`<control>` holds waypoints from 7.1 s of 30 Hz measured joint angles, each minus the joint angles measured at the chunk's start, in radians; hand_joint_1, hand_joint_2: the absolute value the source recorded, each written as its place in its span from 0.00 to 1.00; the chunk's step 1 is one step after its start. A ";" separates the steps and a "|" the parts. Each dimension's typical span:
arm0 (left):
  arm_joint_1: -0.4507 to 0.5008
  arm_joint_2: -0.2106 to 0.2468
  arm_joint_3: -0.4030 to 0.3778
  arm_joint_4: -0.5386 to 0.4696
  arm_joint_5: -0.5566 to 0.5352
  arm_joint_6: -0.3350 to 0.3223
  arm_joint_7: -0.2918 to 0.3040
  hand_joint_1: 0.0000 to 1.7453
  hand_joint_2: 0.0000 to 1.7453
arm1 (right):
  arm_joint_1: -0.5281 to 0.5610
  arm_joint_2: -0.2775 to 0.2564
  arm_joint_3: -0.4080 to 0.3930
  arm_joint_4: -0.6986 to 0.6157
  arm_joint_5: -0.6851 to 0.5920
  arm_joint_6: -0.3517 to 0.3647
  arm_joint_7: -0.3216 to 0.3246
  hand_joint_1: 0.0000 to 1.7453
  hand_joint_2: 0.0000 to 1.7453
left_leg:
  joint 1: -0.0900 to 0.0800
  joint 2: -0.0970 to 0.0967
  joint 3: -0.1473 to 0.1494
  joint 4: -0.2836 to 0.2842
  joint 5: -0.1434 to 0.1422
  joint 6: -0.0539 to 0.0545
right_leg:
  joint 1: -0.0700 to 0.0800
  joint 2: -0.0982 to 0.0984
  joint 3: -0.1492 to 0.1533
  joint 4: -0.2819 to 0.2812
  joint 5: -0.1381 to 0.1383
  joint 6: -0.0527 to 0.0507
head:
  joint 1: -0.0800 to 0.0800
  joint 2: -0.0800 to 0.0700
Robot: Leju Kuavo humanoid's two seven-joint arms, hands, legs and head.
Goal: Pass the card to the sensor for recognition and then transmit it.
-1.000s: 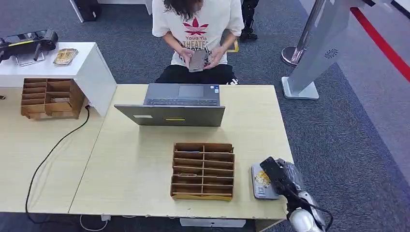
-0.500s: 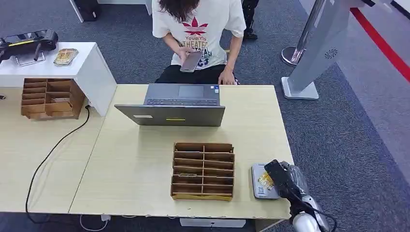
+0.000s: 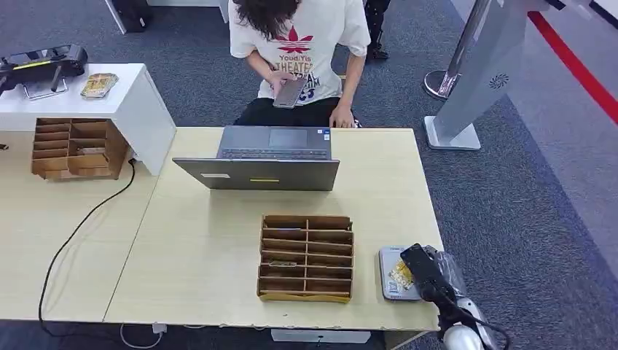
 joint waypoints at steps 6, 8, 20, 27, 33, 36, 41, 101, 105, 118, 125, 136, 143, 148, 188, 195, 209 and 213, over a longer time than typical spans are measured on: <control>0.000 -0.014 0.029 0.000 0.023 -0.038 0.000 0.00 0.00 | 0.000 -0.008 0.002 -0.002 -0.010 0.004 -0.002 1.00 1.00 | 0.000 0.000 0.000 0.000 0.000 0.000 | 0.000 0.000 0.000 0.000 0.000 0.000 | 0.000 0.000; 0.000 -0.018 0.035 0.000 0.025 -0.044 0.000 0.00 0.00 | 0.000 -0.011 0.002 -0.003 -0.012 0.005 -0.004 1.00 1.00 | 0.000 0.000 0.000 0.000 0.000 0.000 | 0.000 0.000 0.000 0.000 0.000 0.000 | 0.000 0.000; 0.000 -0.032 0.056 0.000 0.028 -0.068 0.015 0.00 0.00 | 0.005 -0.024 0.002 -0.005 -0.032 0.004 -0.010 1.00 1.00 | 0.000 0.000 0.000 0.000 0.000 0.000 | 0.000 0.000 0.000 0.000 0.000 0.000 | 0.000 0.000; 0.000 -0.034 0.063 0.000 0.018 -0.069 0.021 0.00 0.00 | 0.025 -0.024 0.000 -0.033 -0.042 -0.080 -0.048 1.00 1.00 | 0.000 0.000 -0.001 0.000 0.000 0.000 | 0.000 0.000 -0.001 0.000 0.000 0.000 | 0.000 0.000; -0.001 -0.038 0.074 0.000 0.012 -0.061 0.024 0.00 0.00 | 0.066 0.009 -0.024 -0.128 -0.060 -0.229 -0.132 1.00 1.00 | 0.000 0.000 -0.001 0.000 0.000 0.000 | 0.000 0.000 -0.001 0.000 0.000 0.000 | 0.000 0.000; 0.000 -0.042 0.077 0.000 0.004 -0.056 0.024 0.00 0.00 | 0.094 0.034 -0.041 -0.204 -0.077 -0.299 -0.185 1.00 1.00 | 0.000 0.000 -0.001 0.000 0.000 0.000 | 0.000 0.000 -0.001 0.000 0.000 0.000 | 0.000 0.000; -0.001 -0.043 0.077 0.000 -0.002 -0.053 0.024 0.00 0.00 | 0.115 0.054 -0.050 -0.261 -0.090 -0.338 -0.219 1.00 1.00 | 0.000 0.000 -0.001 0.000 0.000 0.000 | 0.000 0.000 -0.002 0.000 0.000 0.000 | 0.000 0.000; -0.020 0.048 -0.137 0.000 -0.389 -0.113 -0.018 0.00 0.00 | -0.539 0.179 0.283 0.109 0.592 -0.475 -0.197 1.00 1.00 | 0.000 0.000 -0.003 -0.001 0.005 -0.001 | 0.000 0.000 -0.004 0.004 0.003 -0.002 | 0.000 0.000; -0.020 0.050 -0.143 0.000 -0.389 -0.113 -0.018 0.00 0.00 | -0.547 0.181 0.283 0.129 0.592 -0.475 -0.196 1.00 1.00 | 0.000 0.000 -0.003 -0.001 0.005 -0.001 | 0.000 0.000 -0.004 0.004 0.003 -0.002 | 0.000 0.000; -0.021 0.052 -0.160 0.000 -0.433 -0.124 -0.021 0.00 0.00 | -0.644 0.189 0.286 0.266 0.724 -0.517 -0.127 1.00 1.00 | 0.000 0.000 -0.004 0.000 0.006 -0.002 | 0.000 0.000 -0.006 0.004 0.003 -0.003 | 0.000 0.000; -0.022 0.056 -0.174 0.000 -0.446 -0.131 -0.027 0.00 0.00 | -0.736 0.205 0.274 0.442 0.823 -0.528 -0.097 0.00 1.00 | 0.000 0.000 -0.005 0.000 0.007 -0.002 | 0.000 0.000 -0.006 0.004 0.004 -0.003 | 0.000 0.000; -0.021 0.055 -0.172 0.000 -0.434 -0.131 -0.023 0.00 0.00 | -0.645 0.250 0.212 0.381 0.712 -0.529 -0.225 0.00 0.00 | 0.001 0.000 -0.005 -0.001 0.006 -0.002 | 0.001 0.000 -0.007 0.004 0.004 -0.003 | 0.000 0.000; -0.021 0.053 -0.160 0.000 -0.428 -0.127 -0.018 0.00 0.00 | -0.550 0.264 0.175 0.252 0.617 -0.529 -0.271 0.00 0.00 | 0.000 0.000 -0.005 -0.001 0.007 -0.002 | 0.000 0.000 -0.007 0.004 0.004 -0.003 | 0.000 0.000; -0.020 0.048 -0.143 0.000 -0.423 -0.124 -0.016 0.00 0.00 | -0.490 0.282 0.135 0.169 0.508 -0.529 -0.327 0.00 0.00 | 0.000 0.000 -0.005 -0.001 0.007 -0.002 | 0.000 0.000 -0.007 0.004 0.004 -0.003 | 0.000 0.000; -0.018 -0.002 0.029 0.000 -0.326 -0.083 0.023 0.00 0.00 | 0.036 0.220 0.161 -0.484 -0.337 -0.228 -0.372 0.00 0.00 | 0.000 0.000 -0.007 -0.001 0.006 -0.002 | 0.000 0.000 -0.009 0.004 0.004 -0.004 | 0.000 0.000; -0.018 -0.002 0.037 0.000 -0.328 -0.083 0.023 0.00 0.00 | 0.062 0.182 0.205 -0.484 -0.231 -0.218 -0.371 0.00 1.00 | 0.000 0.000 -0.007 -0.001 0.006 -0.002 | 0.001 0.000 -0.010 0.004 0.004 -0.004 | 0.000 0.000; -0.018 -0.004 0.054 0.000 -0.337 -0.085 0.023 0.00 0.00 | 0.109 0.149 0.269 -0.486 0.151 -0.328 -0.348 0.00 1.00 | 0.000 0.000 -0.007 -0.001 0.006 -0.002 | 0.001 0.000 -0.010 0.004 0.003 -0.004 | 0.000 0.000; -0.018 -0.004 0.057 0.000 -0.338 -0.085 0.023 0.00 0.00 | 0.118 0.146 0.282 -0.487 0.176 -0.337 -0.341 0.00 1.00 | 0.001 0.001 -0.007 -0.001 0.006 -0.002 | 0.001 0.000 -0.010 0.004 0.003 -0.004 | 0.000 0.000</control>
